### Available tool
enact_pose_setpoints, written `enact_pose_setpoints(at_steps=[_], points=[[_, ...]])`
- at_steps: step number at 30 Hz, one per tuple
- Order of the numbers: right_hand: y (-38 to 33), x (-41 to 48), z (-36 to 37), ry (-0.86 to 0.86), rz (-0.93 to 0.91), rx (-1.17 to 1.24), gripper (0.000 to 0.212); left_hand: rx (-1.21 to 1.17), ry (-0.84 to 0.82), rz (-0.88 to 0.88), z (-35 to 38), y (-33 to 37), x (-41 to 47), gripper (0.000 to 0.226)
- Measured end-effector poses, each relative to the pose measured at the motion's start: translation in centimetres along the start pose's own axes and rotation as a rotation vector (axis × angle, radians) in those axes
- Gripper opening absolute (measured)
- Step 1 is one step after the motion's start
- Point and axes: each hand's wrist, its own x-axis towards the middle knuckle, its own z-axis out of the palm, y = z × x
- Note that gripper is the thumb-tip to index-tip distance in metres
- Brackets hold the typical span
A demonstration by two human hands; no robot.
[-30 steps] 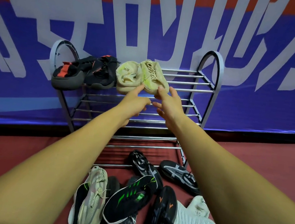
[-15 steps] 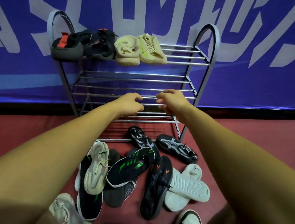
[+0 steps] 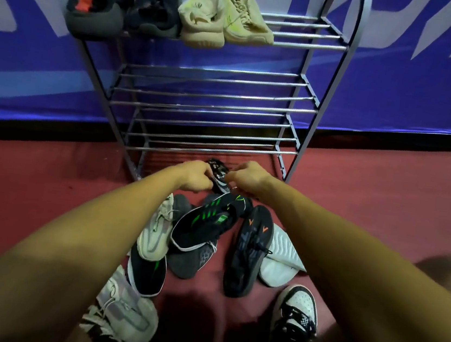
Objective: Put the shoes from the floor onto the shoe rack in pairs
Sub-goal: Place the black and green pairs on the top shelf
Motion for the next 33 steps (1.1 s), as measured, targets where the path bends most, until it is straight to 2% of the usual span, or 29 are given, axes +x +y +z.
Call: enact_pose_setpoints(at_steps=[2, 4, 7, 10, 12, 18, 22, 24, 29, 33], points=[[1.1, 0.5, 1.1, -0.042, 0.038, -0.003, 0.006, 0.037, -0.021, -0.032, 0.5, -1.2, -0.1, 0.027], [2.5, 1.2, 2.5, -0.080, 0.070, 0.006, 0.013, 0.060, -0.053, -0.059, 1.0, -2.2, 0.2, 0.030], [4.3, 2.4, 4.3, -0.125, 0.112, 0.009, 0.009, 0.102, -0.087, -0.092, 2.0, -3.7, 0.9, 0.045], [5.8, 3.5, 5.6, -0.136, 0.154, 0.023, 0.014, 0.111, -0.126, -0.126, 3.7, -5.3, 2.0, 0.044], [7.0, 4.3, 6.5, -0.143, 0.185, 0.051, 0.009, 0.149, -0.148, -0.134, 4.9, -6.4, 2.9, 0.042], [10.8, 6.1, 9.9, -0.301, 0.342, 0.107, 0.044, 0.145, -0.170, -0.172, 7.2, -9.4, 5.8, 0.041], [12.7, 6.7, 12.0, -0.387, 0.431, 0.217, 0.056, 0.161, -0.204, -0.180, 9.7, -11.7, 7.2, 0.052], [13.2, 7.4, 12.7, -0.329, 0.373, 0.169, 0.048, 0.185, -0.238, -0.198, 10.4, -12.4, 7.5, 0.058], [12.9, 8.8, 12.5, -0.140, 0.237, -0.009, 0.011, 0.244, -0.291, -0.242, 9.9, -12.2, 7.3, 0.063], [11.2, 8.2, 10.4, -0.064, 0.145, -0.135, 0.011, 0.153, -0.326, -0.232, 8.4, -11.4, 6.5, 0.058]])
